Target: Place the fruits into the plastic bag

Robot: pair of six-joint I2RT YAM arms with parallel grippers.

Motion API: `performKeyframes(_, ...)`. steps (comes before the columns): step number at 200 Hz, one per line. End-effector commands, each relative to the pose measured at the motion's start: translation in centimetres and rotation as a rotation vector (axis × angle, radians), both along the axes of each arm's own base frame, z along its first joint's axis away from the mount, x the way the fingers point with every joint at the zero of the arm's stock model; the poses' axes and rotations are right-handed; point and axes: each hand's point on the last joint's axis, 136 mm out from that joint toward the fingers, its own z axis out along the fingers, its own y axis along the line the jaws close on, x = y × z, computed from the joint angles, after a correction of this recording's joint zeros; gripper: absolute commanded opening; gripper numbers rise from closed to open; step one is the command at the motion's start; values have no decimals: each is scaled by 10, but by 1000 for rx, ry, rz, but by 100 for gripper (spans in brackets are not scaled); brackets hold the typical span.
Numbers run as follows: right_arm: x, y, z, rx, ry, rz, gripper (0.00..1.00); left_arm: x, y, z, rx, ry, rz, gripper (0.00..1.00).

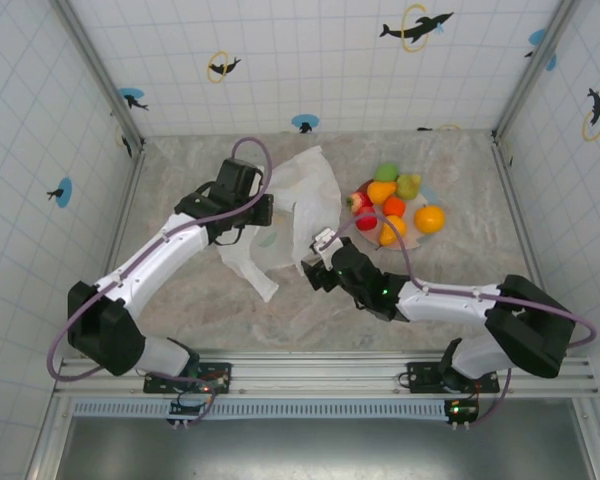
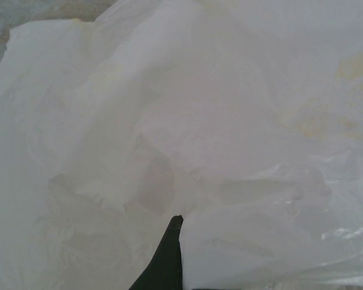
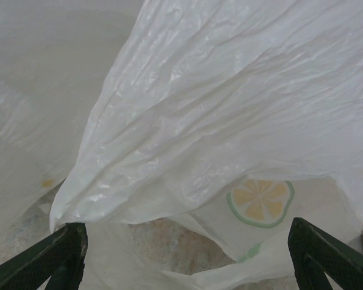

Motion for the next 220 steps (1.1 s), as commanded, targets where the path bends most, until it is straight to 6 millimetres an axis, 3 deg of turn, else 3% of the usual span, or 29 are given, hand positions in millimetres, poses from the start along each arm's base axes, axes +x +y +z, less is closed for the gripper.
performKeyframes(1,-16,-2,16,90,-13,36,89,5,-8,-2,-35,16,15,0)
performKeyframes(33,-24,-6,9,100,-40,54,91,1,-17,-6,-45,15,-14,0)
performKeyframes(73,-25,19,9,70,-92,90,94,0,-18,-10,-47,25,-14,0)
performKeyframes(108,14,-5,-6,-94,-188,-164,92,-3,-17,-10,-51,30,-22,0)
performKeyframes(128,32,-19,-1,-169,-252,-242,85,-7,-10,-16,-1,41,-26,0)
performKeyframes(166,65,-34,15,-132,-239,-261,70,-14,4,-34,80,80,-33,0)
performKeyframes(192,83,-38,19,-97,-162,-212,67,-7,-9,-31,33,91,-52,0)
performKeyframes(220,86,-42,22,-48,-80,-155,68,-3,-31,-30,-45,133,-104,0)
